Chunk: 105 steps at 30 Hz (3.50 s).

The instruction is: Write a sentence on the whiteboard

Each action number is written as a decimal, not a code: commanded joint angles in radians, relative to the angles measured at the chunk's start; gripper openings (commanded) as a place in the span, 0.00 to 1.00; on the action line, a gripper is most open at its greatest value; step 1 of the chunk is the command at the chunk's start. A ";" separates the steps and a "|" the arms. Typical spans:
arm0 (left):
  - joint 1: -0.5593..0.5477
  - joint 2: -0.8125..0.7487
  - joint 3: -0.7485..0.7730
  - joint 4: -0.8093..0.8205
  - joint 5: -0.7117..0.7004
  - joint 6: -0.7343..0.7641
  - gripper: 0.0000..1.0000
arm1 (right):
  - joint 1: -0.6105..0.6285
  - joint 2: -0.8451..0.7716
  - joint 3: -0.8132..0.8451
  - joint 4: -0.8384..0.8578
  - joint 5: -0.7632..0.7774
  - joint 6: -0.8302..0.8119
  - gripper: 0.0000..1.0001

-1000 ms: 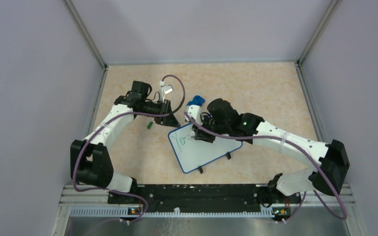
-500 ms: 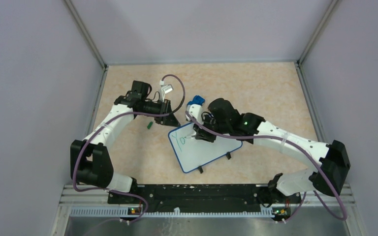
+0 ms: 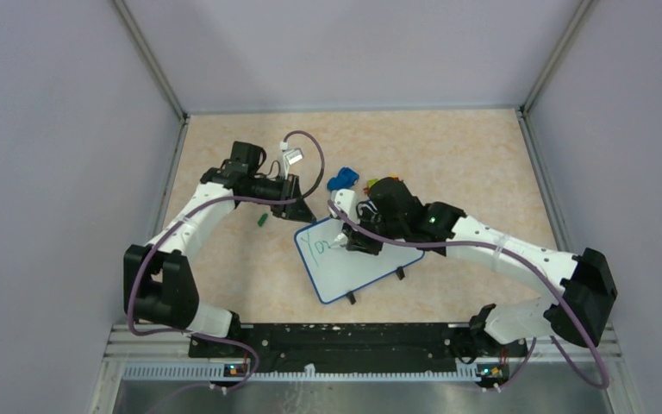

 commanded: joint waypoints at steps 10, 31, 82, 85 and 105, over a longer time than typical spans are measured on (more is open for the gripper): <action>0.000 -0.003 -0.009 0.021 0.016 -0.003 0.28 | -0.027 -0.006 0.050 0.000 0.040 -0.017 0.00; 0.000 -0.004 -0.007 0.022 0.017 -0.006 0.28 | -0.046 -0.005 0.115 0.000 0.085 -0.024 0.00; 0.007 -0.063 0.060 0.019 0.065 0.036 0.54 | -0.054 -0.086 0.063 -0.016 0.051 -0.022 0.00; -0.009 -0.065 0.051 0.018 0.051 0.045 0.53 | -0.053 -0.089 0.062 -0.015 0.064 -0.023 0.00; -0.048 -0.048 0.029 0.016 0.046 0.064 0.39 | -0.053 -0.129 -0.002 -0.070 0.039 -0.026 0.00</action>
